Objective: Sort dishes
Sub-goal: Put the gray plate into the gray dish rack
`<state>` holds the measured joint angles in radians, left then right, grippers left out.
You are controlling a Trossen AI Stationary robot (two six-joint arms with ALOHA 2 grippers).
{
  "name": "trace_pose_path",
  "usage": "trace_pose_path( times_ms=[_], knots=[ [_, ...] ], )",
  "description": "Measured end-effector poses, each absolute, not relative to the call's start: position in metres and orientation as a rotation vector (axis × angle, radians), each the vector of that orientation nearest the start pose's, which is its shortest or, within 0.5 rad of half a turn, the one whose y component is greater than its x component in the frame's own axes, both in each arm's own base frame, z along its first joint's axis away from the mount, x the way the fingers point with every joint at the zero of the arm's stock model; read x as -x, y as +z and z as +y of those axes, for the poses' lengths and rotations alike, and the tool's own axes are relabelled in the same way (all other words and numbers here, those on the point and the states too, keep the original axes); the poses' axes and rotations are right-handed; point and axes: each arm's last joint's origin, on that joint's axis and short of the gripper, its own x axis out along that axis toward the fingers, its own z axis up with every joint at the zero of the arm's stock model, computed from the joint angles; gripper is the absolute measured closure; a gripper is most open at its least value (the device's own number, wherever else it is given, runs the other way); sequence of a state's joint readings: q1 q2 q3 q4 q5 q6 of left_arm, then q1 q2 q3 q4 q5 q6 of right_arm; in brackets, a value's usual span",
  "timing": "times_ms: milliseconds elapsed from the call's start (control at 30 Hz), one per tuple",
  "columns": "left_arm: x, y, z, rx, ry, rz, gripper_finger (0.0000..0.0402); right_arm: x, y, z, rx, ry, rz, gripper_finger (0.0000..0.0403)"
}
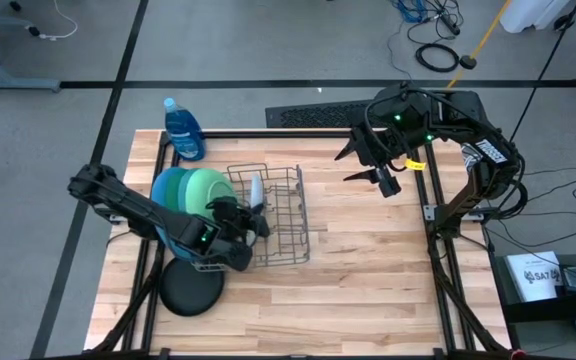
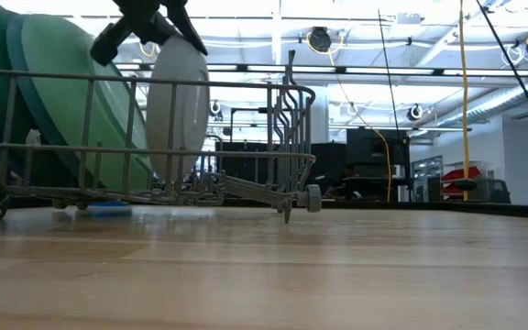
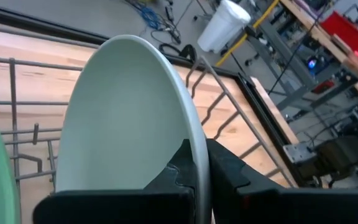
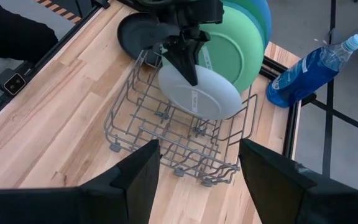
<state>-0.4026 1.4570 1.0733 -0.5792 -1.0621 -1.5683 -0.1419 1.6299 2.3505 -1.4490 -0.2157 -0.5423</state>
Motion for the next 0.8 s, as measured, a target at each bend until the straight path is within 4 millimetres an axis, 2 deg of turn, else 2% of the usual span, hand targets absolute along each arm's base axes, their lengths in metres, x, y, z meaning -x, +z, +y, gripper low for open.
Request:
trace_pose_path(
  times_ms=[233,367,600,800],
  knots=[
    [-0.273,0.261,-0.089,0.790,0.985,0.018,0.0385,-0.251,0.509,-0.029,0.389,0.262,0.677,0.0190],
    [-0.273,0.261,-0.089,0.782,0.990,0.007,0.0385,-0.255,0.503,-0.030,0.381,0.270,0.706,0.0190],
    [-0.270,0.259,-0.088,0.746,1.004,0.044,0.0384,-0.266,0.485,-0.032,0.383,0.297,0.772,0.0190],
    [-0.270,0.258,-0.088,0.729,0.993,0.087,0.0384,-0.272,0.480,-0.032,0.386,0.327,0.759,0.0190]
  ],
)
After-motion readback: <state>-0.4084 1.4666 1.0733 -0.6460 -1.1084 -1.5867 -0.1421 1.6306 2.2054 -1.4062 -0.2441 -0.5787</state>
